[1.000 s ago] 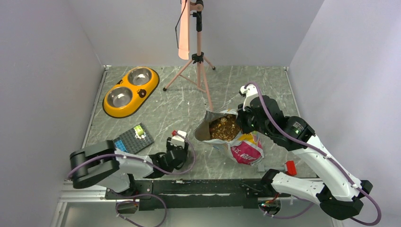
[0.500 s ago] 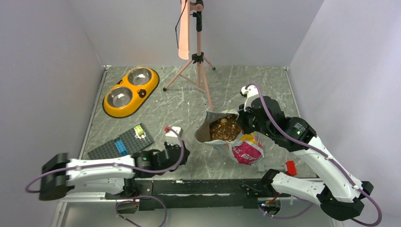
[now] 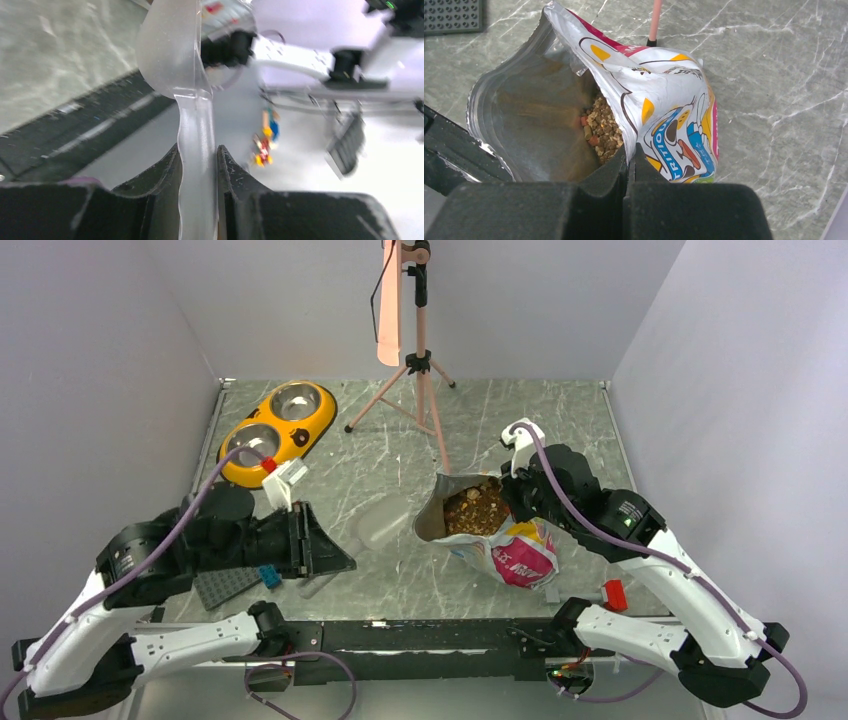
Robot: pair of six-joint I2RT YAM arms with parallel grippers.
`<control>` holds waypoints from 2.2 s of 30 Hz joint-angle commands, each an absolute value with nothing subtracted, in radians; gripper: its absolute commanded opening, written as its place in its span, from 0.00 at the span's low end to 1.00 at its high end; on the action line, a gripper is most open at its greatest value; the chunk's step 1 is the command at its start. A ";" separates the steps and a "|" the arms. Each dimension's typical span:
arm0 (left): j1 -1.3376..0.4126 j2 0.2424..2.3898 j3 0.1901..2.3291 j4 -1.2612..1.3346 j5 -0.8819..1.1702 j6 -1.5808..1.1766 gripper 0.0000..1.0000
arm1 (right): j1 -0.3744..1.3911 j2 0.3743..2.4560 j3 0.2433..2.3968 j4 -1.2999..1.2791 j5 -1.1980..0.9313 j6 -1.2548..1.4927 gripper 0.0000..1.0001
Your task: Serve the pet food
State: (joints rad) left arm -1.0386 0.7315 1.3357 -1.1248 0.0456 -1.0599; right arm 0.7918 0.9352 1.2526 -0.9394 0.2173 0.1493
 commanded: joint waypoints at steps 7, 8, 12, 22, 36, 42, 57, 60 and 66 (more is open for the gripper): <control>-0.879 1.048 1.454 -1.070 0.611 -1.006 0.00 | 0.797 0.934 1.281 -0.872 0.177 0.091 0.00; -0.865 1.072 1.449 -1.072 0.622 -1.001 0.00 | 0.798 0.938 1.289 -0.878 0.174 0.089 0.00; -0.844 1.178 1.447 -1.070 0.624 -0.970 0.00 | 0.807 0.951 1.323 -0.906 0.181 0.076 0.00; -0.825 1.451 1.559 -0.955 0.622 -0.950 0.00 | 0.837 0.973 1.337 -0.909 0.162 0.056 0.00; -0.818 1.391 1.186 -0.670 0.451 -1.020 0.00 | 0.891 0.991 1.360 -0.871 0.187 0.134 0.00; -0.813 1.387 1.052 -0.513 0.411 -0.984 0.01 | 0.897 0.939 1.302 -0.794 0.106 0.228 0.00; -0.838 1.511 1.241 -0.769 0.498 -0.918 0.00 | 0.897 0.947 1.260 -0.870 0.136 0.105 0.00; -0.842 1.615 1.252 -0.647 0.493 -0.980 0.00 | 0.897 0.929 1.234 -0.816 0.109 0.133 0.00; -0.855 1.704 1.171 -0.147 0.575 -0.995 0.00 | 0.896 0.871 1.158 -0.773 0.099 0.201 0.00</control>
